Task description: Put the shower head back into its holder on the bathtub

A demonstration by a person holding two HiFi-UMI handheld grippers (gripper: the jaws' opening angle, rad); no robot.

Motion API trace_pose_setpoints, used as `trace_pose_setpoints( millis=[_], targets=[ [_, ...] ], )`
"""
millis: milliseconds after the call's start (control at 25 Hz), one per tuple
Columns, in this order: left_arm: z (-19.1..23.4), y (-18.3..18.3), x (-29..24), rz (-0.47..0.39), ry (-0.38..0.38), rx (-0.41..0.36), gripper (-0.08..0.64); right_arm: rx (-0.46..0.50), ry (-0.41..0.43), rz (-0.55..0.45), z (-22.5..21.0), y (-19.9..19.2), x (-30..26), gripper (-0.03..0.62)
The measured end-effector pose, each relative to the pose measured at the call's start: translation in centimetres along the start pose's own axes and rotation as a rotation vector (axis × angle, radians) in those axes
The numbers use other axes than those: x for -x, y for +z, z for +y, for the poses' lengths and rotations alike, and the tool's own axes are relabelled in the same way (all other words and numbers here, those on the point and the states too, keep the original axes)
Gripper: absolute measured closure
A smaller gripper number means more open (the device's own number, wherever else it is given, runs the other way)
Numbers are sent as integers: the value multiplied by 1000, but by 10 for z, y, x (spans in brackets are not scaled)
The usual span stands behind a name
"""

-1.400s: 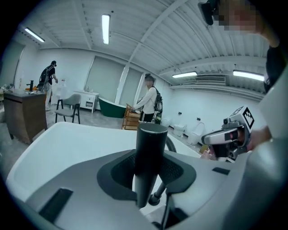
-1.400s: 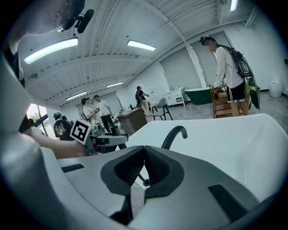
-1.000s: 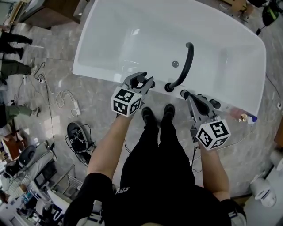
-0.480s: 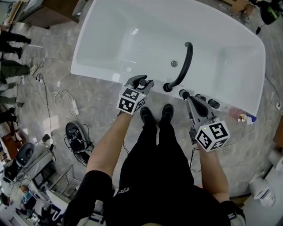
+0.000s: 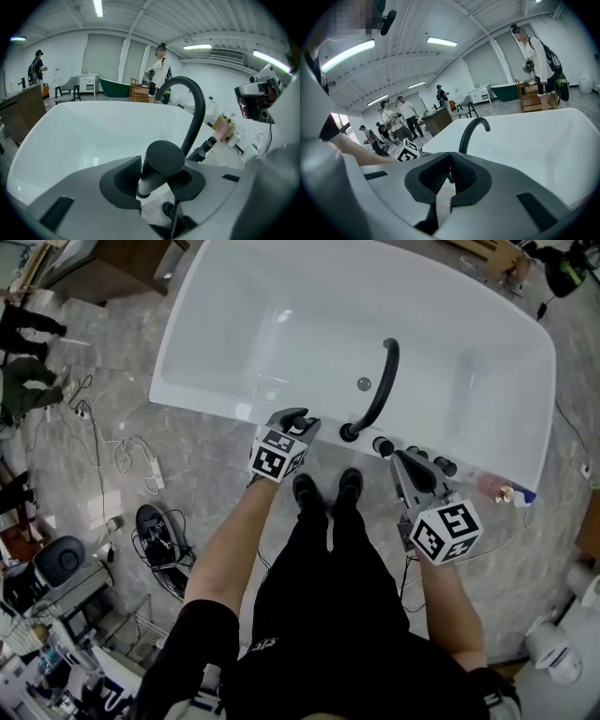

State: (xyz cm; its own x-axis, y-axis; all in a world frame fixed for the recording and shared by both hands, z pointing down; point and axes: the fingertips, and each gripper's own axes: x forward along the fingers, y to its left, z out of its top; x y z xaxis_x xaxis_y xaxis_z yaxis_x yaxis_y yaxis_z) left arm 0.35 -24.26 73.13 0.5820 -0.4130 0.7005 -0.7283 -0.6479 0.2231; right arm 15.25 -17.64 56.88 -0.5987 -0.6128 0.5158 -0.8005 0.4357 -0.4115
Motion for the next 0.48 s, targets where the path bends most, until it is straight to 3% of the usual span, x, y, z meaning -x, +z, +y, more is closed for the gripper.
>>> trace_pose_setpoints(
  millis=[240, 480],
  targets=[
    [-13, 23, 20, -27, 12, -22, 331, 26, 35, -3, 4, 19, 4, 577],
    [-25, 73, 85, -112, 68, -29, 321, 87, 98, -72, 28, 75, 17, 577]
  ],
)
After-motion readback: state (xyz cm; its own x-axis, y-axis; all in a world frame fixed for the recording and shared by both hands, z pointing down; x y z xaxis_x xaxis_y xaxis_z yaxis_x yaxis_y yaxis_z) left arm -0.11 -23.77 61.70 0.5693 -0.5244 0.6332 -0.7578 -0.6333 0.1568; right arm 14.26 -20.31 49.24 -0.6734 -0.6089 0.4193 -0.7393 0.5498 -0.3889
